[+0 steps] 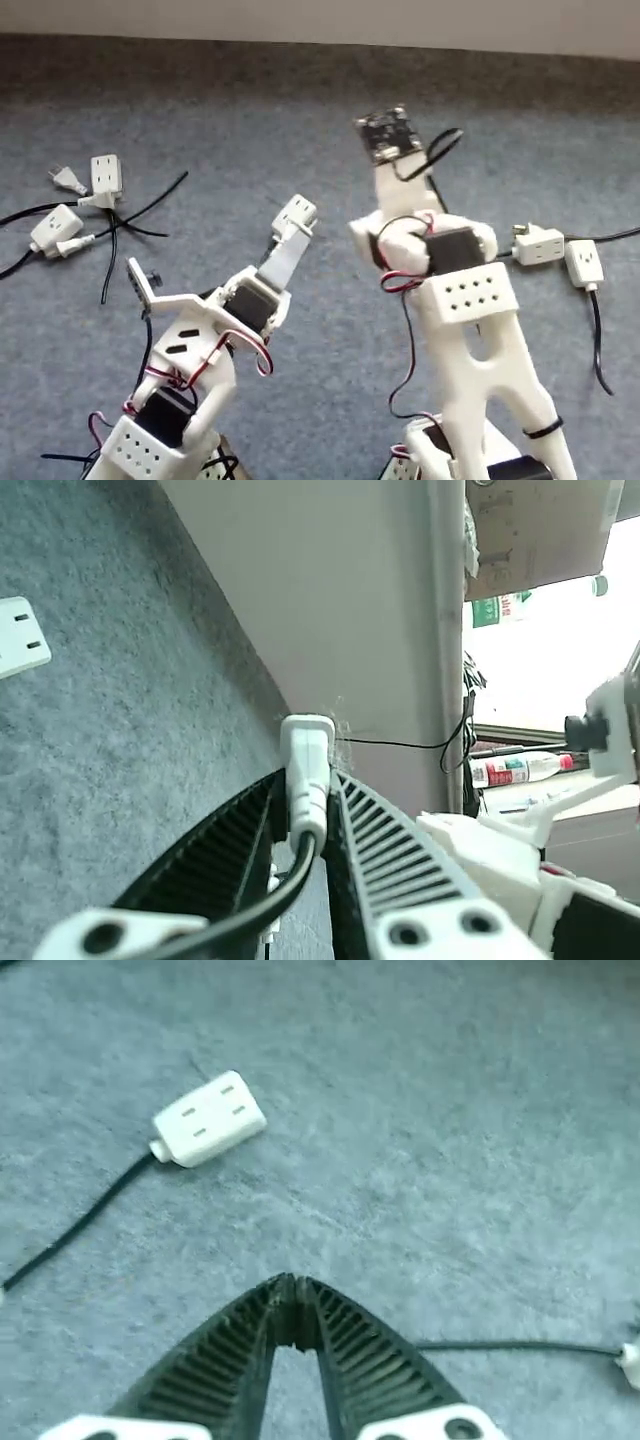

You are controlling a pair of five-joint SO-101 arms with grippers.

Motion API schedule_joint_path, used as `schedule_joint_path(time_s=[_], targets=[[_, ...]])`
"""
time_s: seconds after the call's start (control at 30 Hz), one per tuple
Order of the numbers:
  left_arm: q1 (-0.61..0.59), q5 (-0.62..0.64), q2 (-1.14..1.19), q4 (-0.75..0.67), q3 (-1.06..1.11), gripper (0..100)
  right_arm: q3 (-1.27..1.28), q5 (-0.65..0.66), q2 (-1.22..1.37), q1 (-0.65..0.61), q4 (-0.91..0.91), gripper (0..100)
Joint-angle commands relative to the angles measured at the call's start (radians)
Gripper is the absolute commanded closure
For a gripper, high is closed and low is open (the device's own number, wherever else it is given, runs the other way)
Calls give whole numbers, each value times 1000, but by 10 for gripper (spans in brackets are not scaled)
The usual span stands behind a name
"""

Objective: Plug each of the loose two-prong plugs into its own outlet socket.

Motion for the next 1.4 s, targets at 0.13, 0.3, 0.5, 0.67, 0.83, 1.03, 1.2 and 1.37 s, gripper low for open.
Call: schedule_joint_path(time_s=[0.13, 0.3, 0.5, 0.67, 0.83, 1.03, 1.2, 1.37], targets=[[-111, -14, -2, -3, 13, 992, 117, 3, -12, 176, 94, 991], [-168, -14, 1, -5, -16, 992, 366, -58, -12, 174, -65, 991], [-191, -18, 2, -92, -38, 992, 572, -157, -12, 174, -334, 991], [-226, -20, 2, -210, -58, 991, 699, -150, -12, 174, -550, 991], [-239, -20, 2, -212, -116, 991, 771, -150, -4, 174, -688, 991], [-239, -20, 59, -212, -265, 991, 776, -150, -2, 174, -697, 991], [-240, -21, 377, -213, -526, 991, 777, -150, -1, 174, -697, 991], [-280, -14, 754, -210, -779, 991, 779, -150, -1, 174, -700, 991]])
